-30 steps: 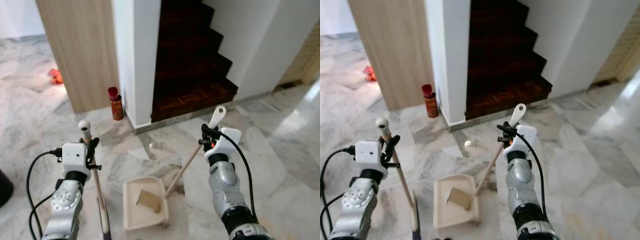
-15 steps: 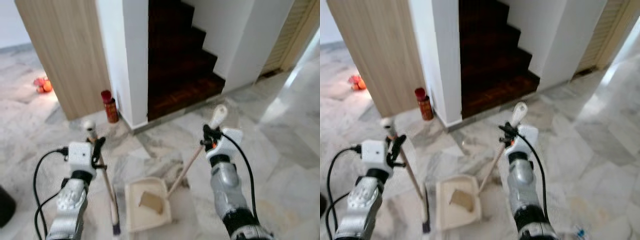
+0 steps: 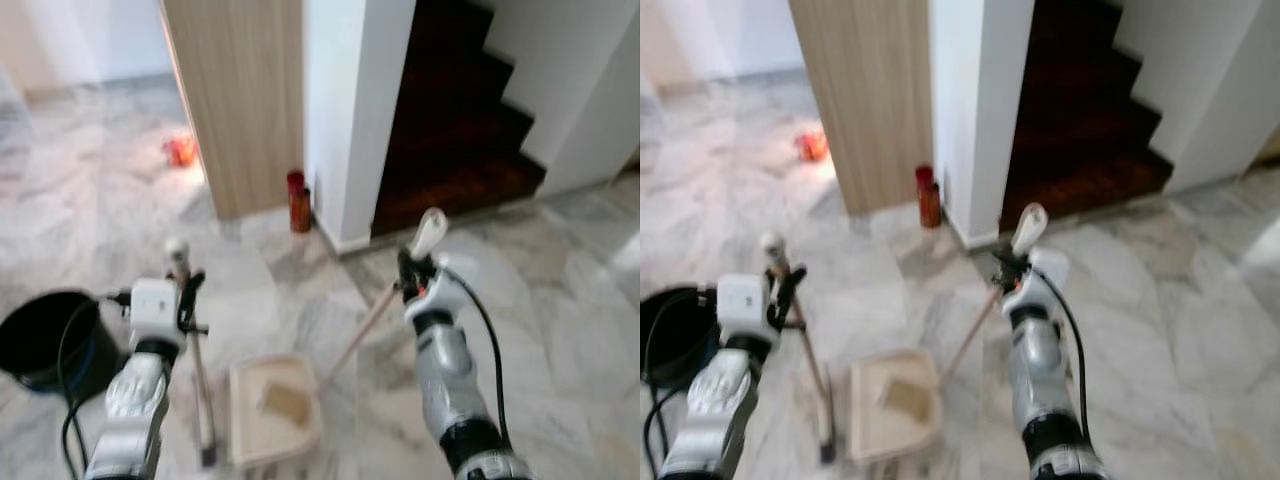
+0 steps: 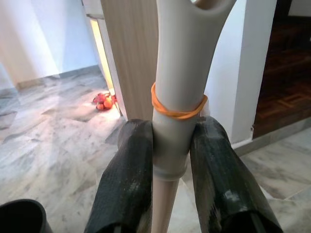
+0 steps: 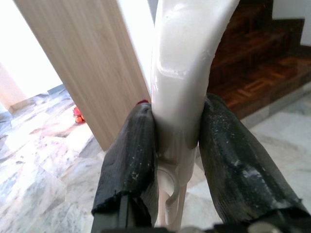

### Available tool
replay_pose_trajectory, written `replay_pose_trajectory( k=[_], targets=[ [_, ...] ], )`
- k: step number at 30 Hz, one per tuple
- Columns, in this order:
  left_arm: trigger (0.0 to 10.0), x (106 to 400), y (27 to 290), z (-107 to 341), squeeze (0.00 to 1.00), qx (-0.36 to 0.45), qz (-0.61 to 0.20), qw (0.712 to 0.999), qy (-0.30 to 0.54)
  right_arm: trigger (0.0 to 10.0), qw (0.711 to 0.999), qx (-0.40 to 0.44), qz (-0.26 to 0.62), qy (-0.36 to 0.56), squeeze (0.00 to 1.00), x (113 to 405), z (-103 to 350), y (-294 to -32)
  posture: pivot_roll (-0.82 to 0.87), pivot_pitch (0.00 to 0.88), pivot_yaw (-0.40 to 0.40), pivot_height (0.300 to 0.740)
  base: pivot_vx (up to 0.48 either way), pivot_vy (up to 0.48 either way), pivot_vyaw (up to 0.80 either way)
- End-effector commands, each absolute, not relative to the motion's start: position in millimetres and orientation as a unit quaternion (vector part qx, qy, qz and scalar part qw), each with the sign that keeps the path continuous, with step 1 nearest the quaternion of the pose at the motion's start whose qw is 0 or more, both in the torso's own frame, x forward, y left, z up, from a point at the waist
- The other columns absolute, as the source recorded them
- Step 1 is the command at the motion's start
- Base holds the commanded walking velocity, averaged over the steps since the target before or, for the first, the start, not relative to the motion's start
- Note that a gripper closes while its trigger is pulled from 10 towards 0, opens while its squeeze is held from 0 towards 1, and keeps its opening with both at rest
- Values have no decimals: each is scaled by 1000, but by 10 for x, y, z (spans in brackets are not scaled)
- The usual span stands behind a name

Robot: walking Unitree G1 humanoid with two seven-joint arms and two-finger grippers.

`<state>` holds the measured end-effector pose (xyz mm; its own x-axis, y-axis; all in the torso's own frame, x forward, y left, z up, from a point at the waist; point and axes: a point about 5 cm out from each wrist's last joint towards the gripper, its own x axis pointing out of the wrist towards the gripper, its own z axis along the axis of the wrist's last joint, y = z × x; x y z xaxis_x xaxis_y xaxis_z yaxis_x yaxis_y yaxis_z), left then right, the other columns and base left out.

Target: Sweep floor

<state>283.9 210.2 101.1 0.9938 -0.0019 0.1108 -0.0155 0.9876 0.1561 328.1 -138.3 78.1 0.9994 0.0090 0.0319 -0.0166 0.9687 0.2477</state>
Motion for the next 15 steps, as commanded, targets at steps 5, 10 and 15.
replay_pose_trajectory(
  k=[5, 10, 15],
  targets=[
    [10000, 2850, 2127, 1082, 0, 83, 2, 994, -68, 10000, 991, 124, 22, -49, 0, 3337, 940, -1337, 170, 0, -37, 740, 0, 296, 564],
    [10000, 2860, 2129, 1093, 0, 85, 1, 994, -68, 10000, 990, 134, 26, -44, 0, 3335, 927, -1319, 171, 0, -34, 740, 0, 295, 205],
    [10000, 2871, 2122, 1108, 0, 86, -2, 994, -69, 10000, 990, 134, 29, -40, 0, 3339, 924, -1303, 173, 0, -31, 740, 0, 294, 0]
  ],
)
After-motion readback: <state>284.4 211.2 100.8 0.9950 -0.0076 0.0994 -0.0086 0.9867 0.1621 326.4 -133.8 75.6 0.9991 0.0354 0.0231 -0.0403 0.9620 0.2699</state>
